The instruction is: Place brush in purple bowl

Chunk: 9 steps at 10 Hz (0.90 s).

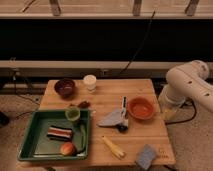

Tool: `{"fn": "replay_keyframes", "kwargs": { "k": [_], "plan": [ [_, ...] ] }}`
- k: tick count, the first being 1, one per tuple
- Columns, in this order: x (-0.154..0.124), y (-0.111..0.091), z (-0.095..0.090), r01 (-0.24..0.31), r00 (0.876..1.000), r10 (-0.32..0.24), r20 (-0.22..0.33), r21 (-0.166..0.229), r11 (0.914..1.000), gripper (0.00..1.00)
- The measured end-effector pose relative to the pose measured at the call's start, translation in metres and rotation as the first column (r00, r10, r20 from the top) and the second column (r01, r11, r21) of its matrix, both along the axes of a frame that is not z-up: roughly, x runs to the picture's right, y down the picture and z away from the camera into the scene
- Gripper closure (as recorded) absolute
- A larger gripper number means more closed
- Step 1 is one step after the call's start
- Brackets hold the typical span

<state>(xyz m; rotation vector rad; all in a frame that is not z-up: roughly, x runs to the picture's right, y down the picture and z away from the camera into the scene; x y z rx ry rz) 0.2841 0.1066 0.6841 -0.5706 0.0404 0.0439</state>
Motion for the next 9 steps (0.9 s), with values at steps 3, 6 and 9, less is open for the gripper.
{"fn": "replay_keyframes", "kwargs": {
  "k": [3, 6, 9],
  "plan": [
    [0.0, 0.0, 0.0, 0.0, 1.0, 0.0, 0.0, 0.0, 1.0, 0.35],
    [-0.007, -0.003, 0.002, 0.017, 0.999, -0.018, 0.035, 0.036, 0.9992, 0.35],
    [-0.037, -0.029, 0.023, 0.049, 0.989, -0.062, 0.135, 0.098, 0.9939, 0.35]
  ]
}}
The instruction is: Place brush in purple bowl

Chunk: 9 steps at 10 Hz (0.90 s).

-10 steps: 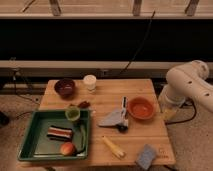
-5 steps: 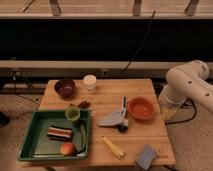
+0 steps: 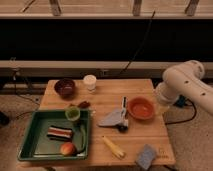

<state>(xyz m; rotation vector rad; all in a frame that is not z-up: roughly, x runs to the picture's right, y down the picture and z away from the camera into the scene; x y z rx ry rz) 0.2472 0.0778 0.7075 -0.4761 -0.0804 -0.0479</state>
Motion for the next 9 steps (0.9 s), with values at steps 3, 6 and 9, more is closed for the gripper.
{"fn": "replay_keyframes", "kwargs": {
  "k": [3, 6, 9],
  "plan": [
    [-0.032, -0.035, 0.038, 0.037, 0.993, -0.039, 0.11, 0.028, 0.9989, 0.35],
    [-0.069, -0.058, 0.076, 0.085, 0.981, -0.092, 0.172, 0.05, 0.9951, 0.35],
    [-0.115, -0.058, 0.103, 0.146, 0.962, -0.155, 0.225, 0.055, 0.9877, 0.35]
  ]
}}
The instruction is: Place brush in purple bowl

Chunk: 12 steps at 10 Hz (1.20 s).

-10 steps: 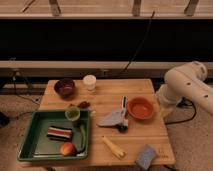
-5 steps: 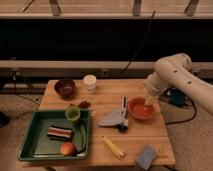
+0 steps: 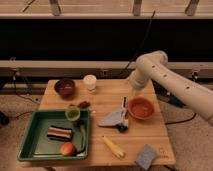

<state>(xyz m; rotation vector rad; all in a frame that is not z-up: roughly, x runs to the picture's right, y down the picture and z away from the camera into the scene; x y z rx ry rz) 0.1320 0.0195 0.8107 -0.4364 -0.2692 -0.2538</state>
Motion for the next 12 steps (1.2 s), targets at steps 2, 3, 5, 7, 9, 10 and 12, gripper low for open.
{"fn": "replay_keyframes", "kwargs": {
  "k": [2, 3, 5, 7, 9, 10, 12],
  "plan": [
    [-0.027, 0.004, 0.014, 0.036, 0.999, -0.036, 0.028, -0.001, 0.9993, 0.35],
    [-0.041, 0.009, 0.024, 0.055, 0.998, -0.055, 0.043, -0.004, 0.9985, 0.35],
    [-0.057, 0.017, 0.041, 0.077, 0.995, -0.076, 0.058, -0.018, 0.9968, 0.35],
    [-0.063, 0.022, 0.061, 0.092, 0.994, -0.09, 0.062, -0.031, 0.9953, 0.35],
    [-0.062, 0.03, 0.079, 0.101, 0.993, -0.099, 0.063, -0.046, 0.9938, 0.35],
    [-0.061, 0.037, 0.091, 0.111, 0.992, -0.107, 0.065, -0.056, 0.9922, 0.35],
    [-0.055, 0.05, 0.105, 0.13, 0.99, -0.125, 0.071, -0.07, 0.9891, 0.35]
  ]
}}
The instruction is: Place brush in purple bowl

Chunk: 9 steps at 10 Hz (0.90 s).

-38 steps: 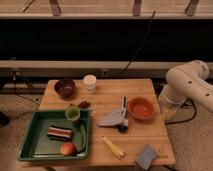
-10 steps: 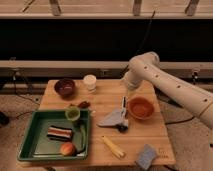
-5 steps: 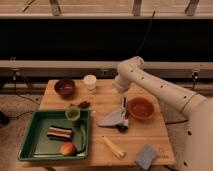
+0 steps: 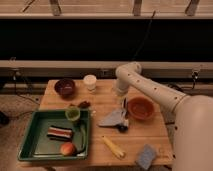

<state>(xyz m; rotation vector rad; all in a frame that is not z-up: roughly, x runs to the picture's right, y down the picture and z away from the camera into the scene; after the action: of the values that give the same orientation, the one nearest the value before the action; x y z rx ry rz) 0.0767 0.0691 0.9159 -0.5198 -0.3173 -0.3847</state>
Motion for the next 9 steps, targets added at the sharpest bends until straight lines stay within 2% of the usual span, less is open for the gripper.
{"fn": "replay_keyframes", "kwargs": {
  "k": [5, 7, 9],
  "plan": [
    [0.033, 0.011, 0.009, 0.049, 0.999, -0.049, 0.023, 0.001, 0.9988, 0.35],
    [0.054, 0.013, 0.011, 0.065, 0.998, -0.065, 0.02, 0.005, 0.9979, 0.35],
    [0.057, 0.016, 0.015, 0.088, 0.996, -0.088, 0.025, 0.01, 0.9961, 0.35]
  ]
}}
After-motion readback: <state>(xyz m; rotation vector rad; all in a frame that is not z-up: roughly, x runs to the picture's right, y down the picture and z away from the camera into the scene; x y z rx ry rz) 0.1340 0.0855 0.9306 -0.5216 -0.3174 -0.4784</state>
